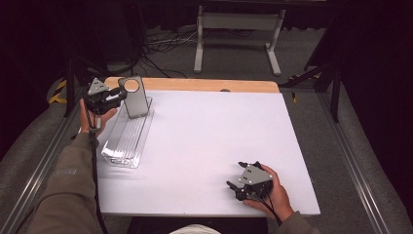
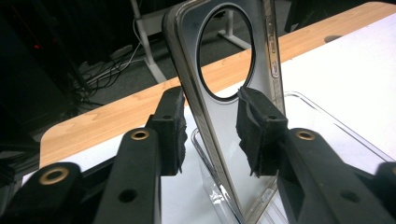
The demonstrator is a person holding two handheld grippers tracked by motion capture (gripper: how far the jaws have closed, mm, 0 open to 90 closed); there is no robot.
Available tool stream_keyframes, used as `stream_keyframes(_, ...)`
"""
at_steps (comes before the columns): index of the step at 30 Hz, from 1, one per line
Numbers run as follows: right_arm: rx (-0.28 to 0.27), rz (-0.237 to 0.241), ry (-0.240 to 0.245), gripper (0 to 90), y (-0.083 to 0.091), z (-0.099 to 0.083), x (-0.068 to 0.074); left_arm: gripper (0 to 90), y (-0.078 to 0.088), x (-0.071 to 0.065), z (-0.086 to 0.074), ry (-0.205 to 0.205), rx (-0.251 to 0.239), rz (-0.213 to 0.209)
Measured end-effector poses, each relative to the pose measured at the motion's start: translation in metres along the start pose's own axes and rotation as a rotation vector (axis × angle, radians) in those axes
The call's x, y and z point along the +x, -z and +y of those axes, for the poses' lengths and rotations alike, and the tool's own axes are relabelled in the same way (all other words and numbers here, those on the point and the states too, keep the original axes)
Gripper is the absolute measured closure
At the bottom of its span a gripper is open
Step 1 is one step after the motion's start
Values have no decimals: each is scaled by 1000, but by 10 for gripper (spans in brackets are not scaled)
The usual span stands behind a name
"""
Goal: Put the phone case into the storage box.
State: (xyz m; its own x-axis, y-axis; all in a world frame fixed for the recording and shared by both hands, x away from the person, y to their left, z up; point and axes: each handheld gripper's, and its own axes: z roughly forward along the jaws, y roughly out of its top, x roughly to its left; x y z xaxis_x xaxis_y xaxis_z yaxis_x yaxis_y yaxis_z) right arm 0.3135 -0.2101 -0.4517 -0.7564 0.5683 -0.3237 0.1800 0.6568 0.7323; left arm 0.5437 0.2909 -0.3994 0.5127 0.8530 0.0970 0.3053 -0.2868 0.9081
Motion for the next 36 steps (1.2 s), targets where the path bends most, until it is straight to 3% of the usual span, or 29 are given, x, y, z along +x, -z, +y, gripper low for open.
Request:
stream_keyframes(15,13,4,3,266,-2,-2,-1,756,-14,-8,6,-43,26,3)
stream_keyframes(21,13,4,10,266,-2,-1,0,723,-14,-7,4,-34,25,2)
stream_keyframes(25,10,4,5,266,-1,-1,0,656,-10,-7,6,-30,23,15)
stream_keyframes(36,-9,-13,7,267,2,1,-1,650,7,-6,7,-32,-16,27)
